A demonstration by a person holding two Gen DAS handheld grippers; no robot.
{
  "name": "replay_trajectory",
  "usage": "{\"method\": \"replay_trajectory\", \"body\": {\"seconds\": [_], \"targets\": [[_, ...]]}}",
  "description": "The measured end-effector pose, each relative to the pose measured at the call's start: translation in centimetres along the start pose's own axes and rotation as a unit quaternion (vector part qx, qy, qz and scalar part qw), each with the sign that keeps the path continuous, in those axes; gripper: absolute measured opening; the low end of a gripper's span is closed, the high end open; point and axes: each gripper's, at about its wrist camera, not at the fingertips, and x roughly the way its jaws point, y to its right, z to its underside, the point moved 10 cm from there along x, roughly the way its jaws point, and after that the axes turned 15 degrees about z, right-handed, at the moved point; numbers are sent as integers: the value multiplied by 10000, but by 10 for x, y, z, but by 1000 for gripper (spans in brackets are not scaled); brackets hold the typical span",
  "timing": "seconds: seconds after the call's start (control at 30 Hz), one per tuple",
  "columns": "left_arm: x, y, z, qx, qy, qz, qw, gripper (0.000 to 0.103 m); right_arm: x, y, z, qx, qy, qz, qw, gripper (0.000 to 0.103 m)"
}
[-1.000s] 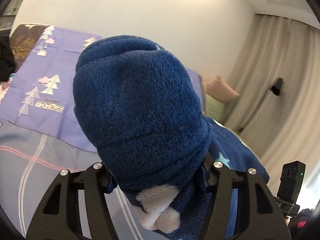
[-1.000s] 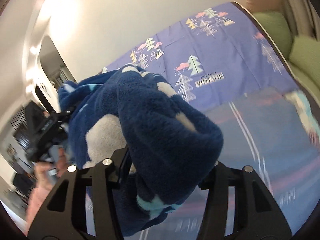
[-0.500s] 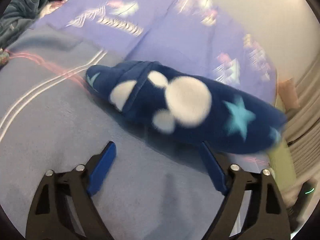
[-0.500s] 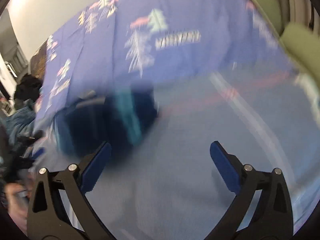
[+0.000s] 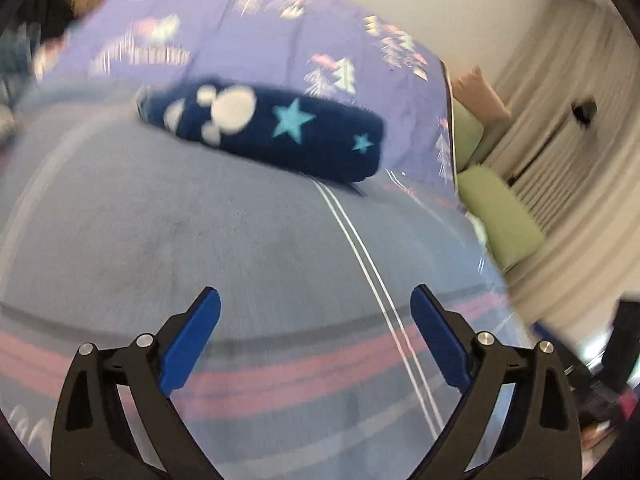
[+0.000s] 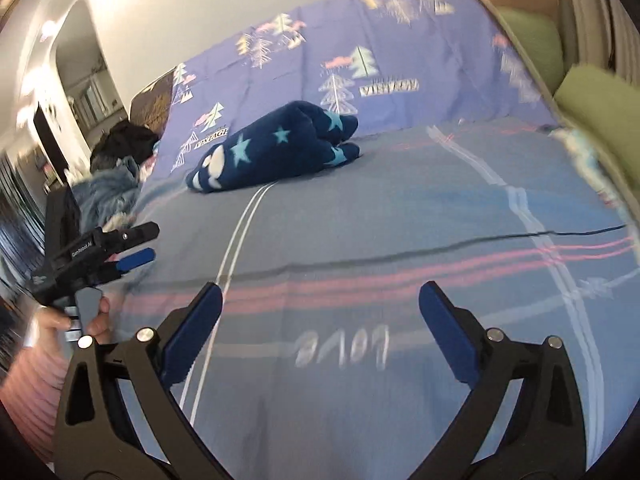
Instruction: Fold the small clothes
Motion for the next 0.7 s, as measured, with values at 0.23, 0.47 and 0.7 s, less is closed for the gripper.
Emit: {"method": "replay_trajectory", "body": {"seconds": [0.23, 0.47, 0.7], "targets": [[-115, 84, 5, 939, 1088, -400, 9888, 102, -106, -21, 4, 14, 789, 497, 9956, 101], [-173, 114, 28, 1408, 1293, -1181, 9744, 102, -183, -44, 10, -208, 1409, 857, 9861, 101], [-203, 138, 49, 1811, 1234, -1431, 9651, 102, -215, -55, 25, -144, 1532, 815, 9847, 101]]}}
